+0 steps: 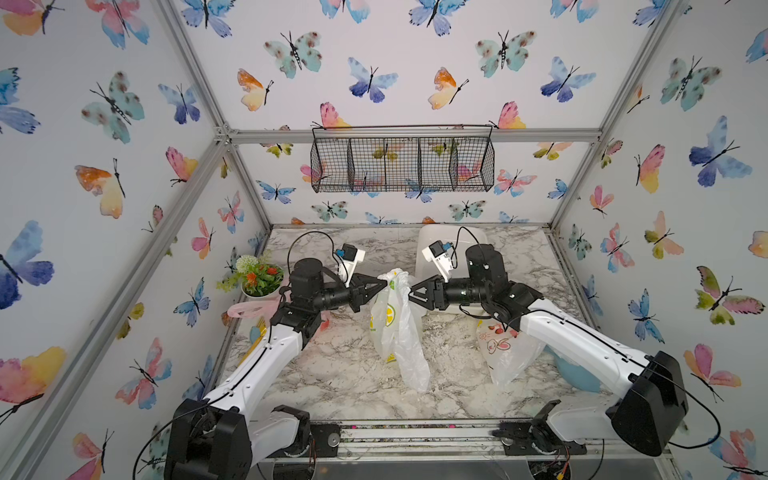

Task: Place the pears into plastic bags & tie knots
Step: Tie the plastic bag at the center of the board.

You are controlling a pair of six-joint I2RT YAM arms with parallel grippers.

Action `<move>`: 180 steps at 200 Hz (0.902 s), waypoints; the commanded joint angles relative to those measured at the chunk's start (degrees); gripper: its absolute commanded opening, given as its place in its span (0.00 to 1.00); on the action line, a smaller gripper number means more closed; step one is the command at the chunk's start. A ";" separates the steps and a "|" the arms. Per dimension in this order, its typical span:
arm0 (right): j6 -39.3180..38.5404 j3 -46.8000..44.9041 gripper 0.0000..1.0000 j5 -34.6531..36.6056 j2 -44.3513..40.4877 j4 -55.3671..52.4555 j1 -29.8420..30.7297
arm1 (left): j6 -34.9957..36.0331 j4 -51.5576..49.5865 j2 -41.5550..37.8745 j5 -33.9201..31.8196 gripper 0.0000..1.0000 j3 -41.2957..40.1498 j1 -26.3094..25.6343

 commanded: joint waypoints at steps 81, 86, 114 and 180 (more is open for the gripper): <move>-1.08 5.88 0.03 24.77 -1.95 -19.93 1.71 | 1.97 -15.11 -4.80 -7.24 0.00 5.29 5.23; -1.28 5.50 0.03 26.37 -3.10 -21.57 1.70 | 2.73 -17.19 -5.49 -6.65 0.00 5.38 6.29; -0.70 -1.55 0.03 32.70 -8.20 -24.96 1.74 | 0.74 -14.90 -10.34 -8.06 0.00 0.08 8.31; -0.47 -12.72 0.03 45.05 -11.35 -30.99 -1.00 | 3.03 -25.27 -12.13 -17.44 0.00 -2.67 15.41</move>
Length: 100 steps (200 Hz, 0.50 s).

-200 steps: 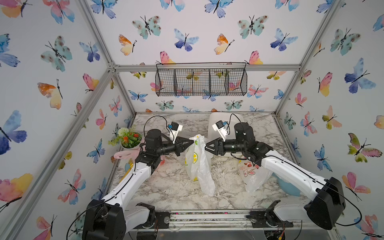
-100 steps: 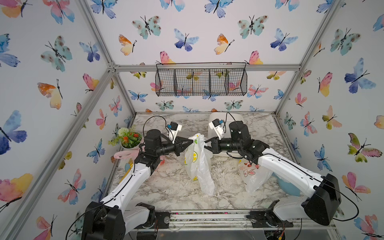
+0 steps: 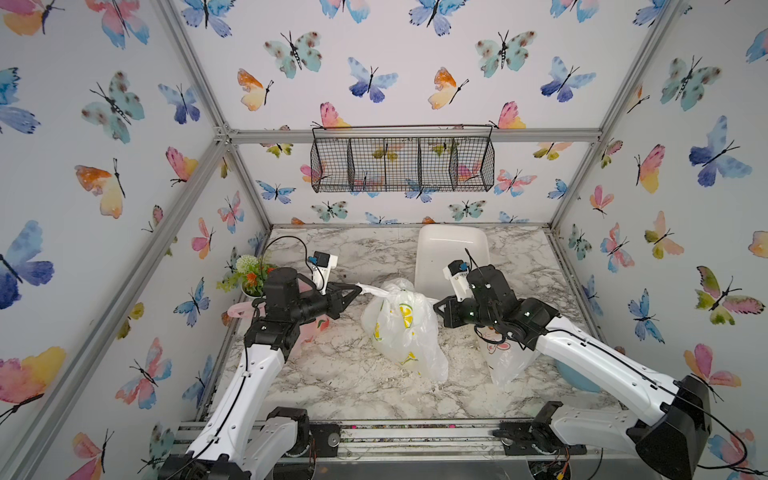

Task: Place the pears into plastic bags & tie knots
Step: Tie the plastic bag at the center of the board.

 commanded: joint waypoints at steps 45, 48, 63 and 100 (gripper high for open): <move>-6.02 -9.06 0.03 2.53 -0.15 -5.42 -12.70 | -5.05 0.89 1.01 -3.78 0.00 -6.42 3.51; -5.98 -8.40 0.03 0.81 0.43 -5.05 -12.69 | -6.84 2.63 1.14 -2.41 0.00 -6.76 2.98; -4.64 -6.17 0.03 -6.35 2.17 -2.48 -12.07 | -12.76 9.38 0.25 -0.40 0.00 -7.73 -1.46; -4.03 -5.25 0.03 -12.14 0.18 1.91 -11.71 | -11.01 11.70 -1.79 -2.14 0.54 -3.47 -12.27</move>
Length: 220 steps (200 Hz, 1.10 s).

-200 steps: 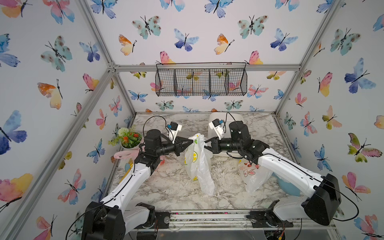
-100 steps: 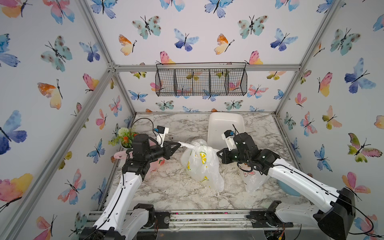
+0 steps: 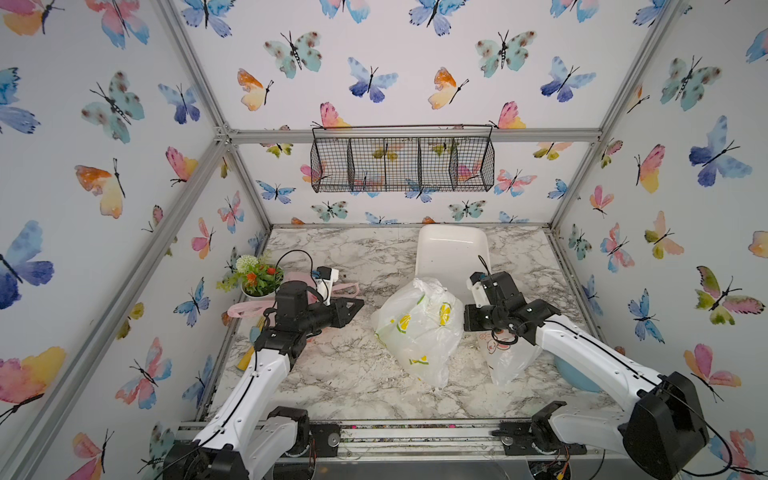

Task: Place the pears into plastic bags & tie knots
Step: Tie the plastic bag at the center of the board.

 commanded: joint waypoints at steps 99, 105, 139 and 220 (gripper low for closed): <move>3.77 1.04 0.02 -13.21 -2.19 9.25 1.34 | -3.65 6.38 15.16 -17.40 0.71 13.47 -17.16; 4.15 0.69 0.02 -13.23 -2.31 9.74 1.44 | -4.90 7.57 15.41 -17.31 0.69 13.43 -17.15; 6.61 -0.02 0.03 -10.20 -1.89 9.34 1.65 | -10.68 16.44 17.10 -15.41 0.42 12.23 -18.50; 5.61 -5.67 0.04 14.18 -5.44 -6.65 -3.82 | 8.36 -10.10 6.11 -26.30 0.00 5.56 -3.38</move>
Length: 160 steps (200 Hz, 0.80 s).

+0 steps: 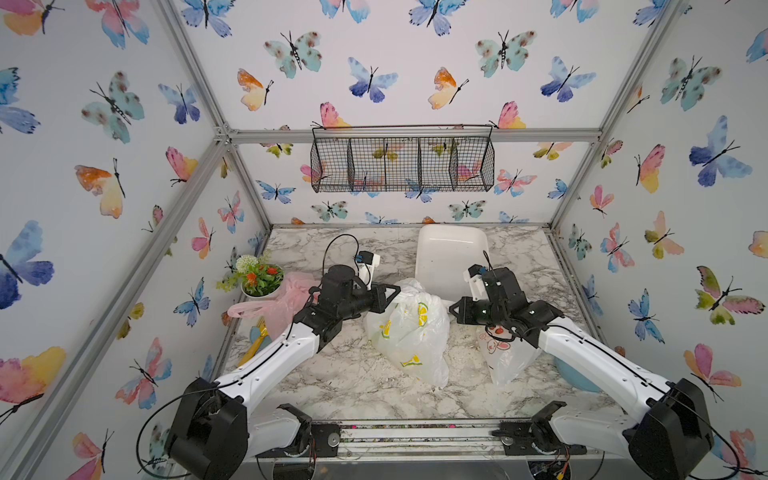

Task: Place the pears into plastic bags & tie knots
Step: Tie the plastic bag at the center of the board.

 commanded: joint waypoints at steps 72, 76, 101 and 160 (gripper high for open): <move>-3.35 -3.86 0.04 5.90 0.44 -6.37 -6.55 | 7.08 -8.78 -8.24 7.48 0.00 -7.25 19.01; -3.29 -3.85 0.04 6.36 0.51 -6.63 -6.56 | 7.13 -8.78 -8.59 7.31 0.00 -7.14 19.03; -2.42 -7.37 0.04 6.25 0.32 -5.75 -7.84 | 8.96 -12.17 -9.00 3.04 0.00 -7.31 19.58; -6.76 -2.10 0.03 -8.16 2.59 -0.76 -4.17 | 10.90 -17.75 -9.47 5.81 0.00 -0.40 21.32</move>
